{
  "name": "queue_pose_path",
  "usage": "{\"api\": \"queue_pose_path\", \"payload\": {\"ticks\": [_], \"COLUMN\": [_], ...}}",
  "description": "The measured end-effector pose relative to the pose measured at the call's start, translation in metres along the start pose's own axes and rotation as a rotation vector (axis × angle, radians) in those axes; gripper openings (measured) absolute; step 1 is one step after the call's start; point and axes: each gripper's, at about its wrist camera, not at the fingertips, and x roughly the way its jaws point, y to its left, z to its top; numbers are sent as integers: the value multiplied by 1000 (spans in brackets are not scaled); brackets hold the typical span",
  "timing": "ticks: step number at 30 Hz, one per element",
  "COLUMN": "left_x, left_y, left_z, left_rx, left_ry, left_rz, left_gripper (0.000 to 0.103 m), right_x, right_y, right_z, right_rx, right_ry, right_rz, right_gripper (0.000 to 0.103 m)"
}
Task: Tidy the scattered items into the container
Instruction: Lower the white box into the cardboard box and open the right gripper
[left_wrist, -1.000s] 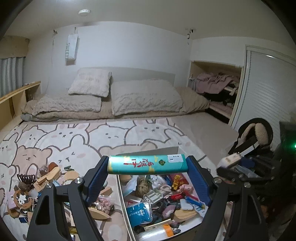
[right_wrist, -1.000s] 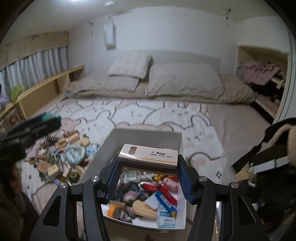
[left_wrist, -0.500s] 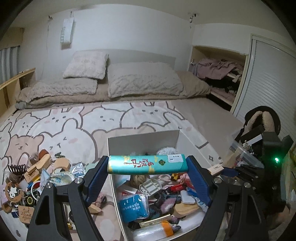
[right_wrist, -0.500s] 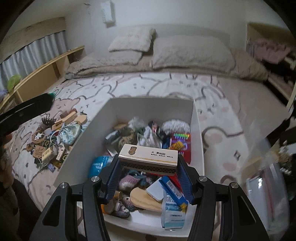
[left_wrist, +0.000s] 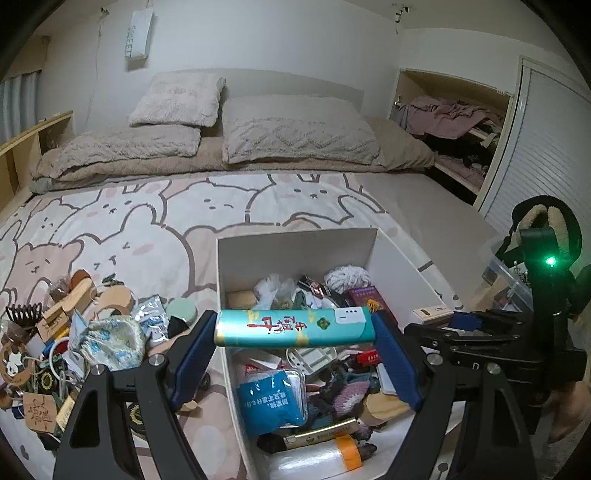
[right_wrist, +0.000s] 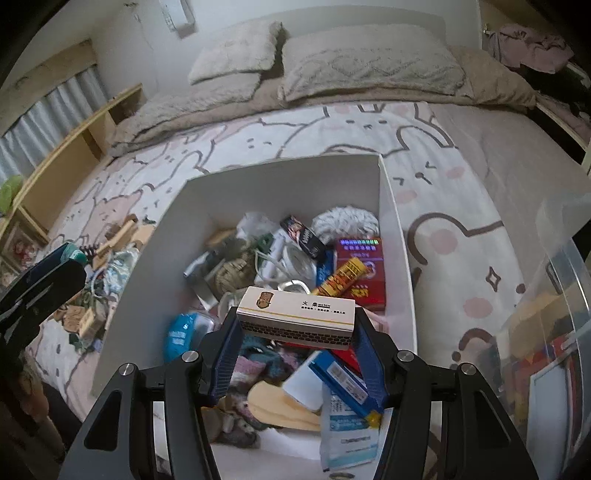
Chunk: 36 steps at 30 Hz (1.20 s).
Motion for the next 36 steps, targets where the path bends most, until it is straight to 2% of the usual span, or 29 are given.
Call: {"api": "queue_pose_path", "payload": {"ticks": [5, 8, 9, 10, 12, 20, 32, 36], "left_x": [8, 10, 10, 10, 11, 17, 46, 58], "left_y": [-6, -7, -6, -5, -5, -7, -12, -17], "left_z": [-8, -11, -11, -12, -12, -11, -14, -16], "left_rx": [15, 20, 22, 23, 25, 31, 39, 70], "left_ry": [26, 35, 38, 40, 46, 74, 191, 228], "left_rz": [-5, 2, 5, 6, 10, 3, -18, 8], "left_gripper": [83, 83, 83, 83, 83, 83, 83, 83], "right_x": [1, 2, 2, 1, -2, -9, -27, -30], "right_y": [0, 2, 3, 3, 3, -3, -5, -6], "right_z": [-2, -3, -4, -4, -4, -1, 0, -1], "right_rx": [-11, -48, -63, -70, -74, -48, -20, 1], "right_ry": [17, 26, 23, 20, 4, -33, -144, -167], "right_rz": [-31, -80, -95, -101, -96, -90, -79, -61], "right_gripper": [58, 59, 67, 81, 89, 89, 89, 89]}}
